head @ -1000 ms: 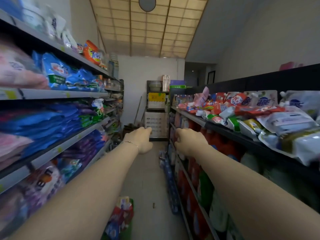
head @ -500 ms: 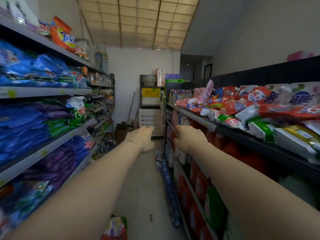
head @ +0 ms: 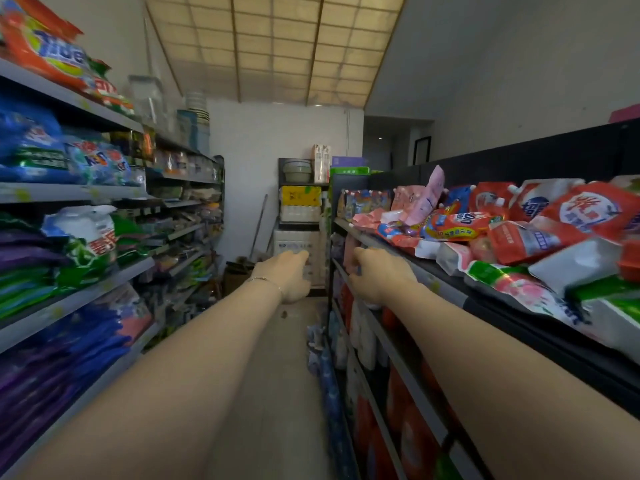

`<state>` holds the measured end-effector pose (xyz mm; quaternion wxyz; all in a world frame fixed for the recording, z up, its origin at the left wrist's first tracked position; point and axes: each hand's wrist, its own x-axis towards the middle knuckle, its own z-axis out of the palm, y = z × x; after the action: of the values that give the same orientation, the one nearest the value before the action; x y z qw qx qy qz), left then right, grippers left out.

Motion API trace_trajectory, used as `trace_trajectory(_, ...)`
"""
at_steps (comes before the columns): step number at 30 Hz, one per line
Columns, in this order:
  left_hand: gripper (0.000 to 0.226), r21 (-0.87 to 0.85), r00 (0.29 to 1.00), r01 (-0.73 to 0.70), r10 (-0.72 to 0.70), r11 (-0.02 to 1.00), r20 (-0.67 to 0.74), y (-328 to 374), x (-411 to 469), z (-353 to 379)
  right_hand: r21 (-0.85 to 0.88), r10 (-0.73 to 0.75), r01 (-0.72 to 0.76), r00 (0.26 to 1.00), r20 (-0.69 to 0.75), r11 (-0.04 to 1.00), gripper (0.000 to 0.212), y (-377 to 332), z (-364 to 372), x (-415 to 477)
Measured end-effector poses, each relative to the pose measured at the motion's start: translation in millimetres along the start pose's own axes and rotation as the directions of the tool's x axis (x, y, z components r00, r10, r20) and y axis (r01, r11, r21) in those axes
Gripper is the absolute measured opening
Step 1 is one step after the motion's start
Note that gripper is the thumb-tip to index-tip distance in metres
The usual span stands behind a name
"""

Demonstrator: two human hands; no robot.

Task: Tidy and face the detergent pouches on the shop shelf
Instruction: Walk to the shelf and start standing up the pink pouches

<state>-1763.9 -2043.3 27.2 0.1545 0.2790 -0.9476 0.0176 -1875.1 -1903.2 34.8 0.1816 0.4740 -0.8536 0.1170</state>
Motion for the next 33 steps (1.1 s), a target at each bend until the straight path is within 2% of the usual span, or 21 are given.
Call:
trace_trajectory(8,0.043,-0.013,1.000,0.005,-0.005,1.000,-0.001,-10.2,115.6,50.9,0.004,-0.002,0.002,1.000,0.030,1.000,0.031,43.5,55.3,108.7)
trace_trajectory(19,0.043,-0.031,0.999,-0.030,0.031,0.999,0.013,-70.8,267.7,111.6,-0.004,-0.004,0.004,0.998,0.063,1.000,0.030,62.2,138.1,257.4)
trace_trajectory(27,0.046,-0.071,0.995,-0.098,0.098,0.993,0.000,-130.5,422.3,129.1,-0.003,0.031,-0.031,0.999,-0.006,1.000,0.030,73.1,186.9,410.5)
trace_trajectory(33,0.045,-0.065,0.990,-0.142,0.142,0.988,0.004,-156.7,516.2,161.4,-0.013,0.079,-0.080,0.996,-0.032,0.997,0.034,88.4,223.4,491.6)
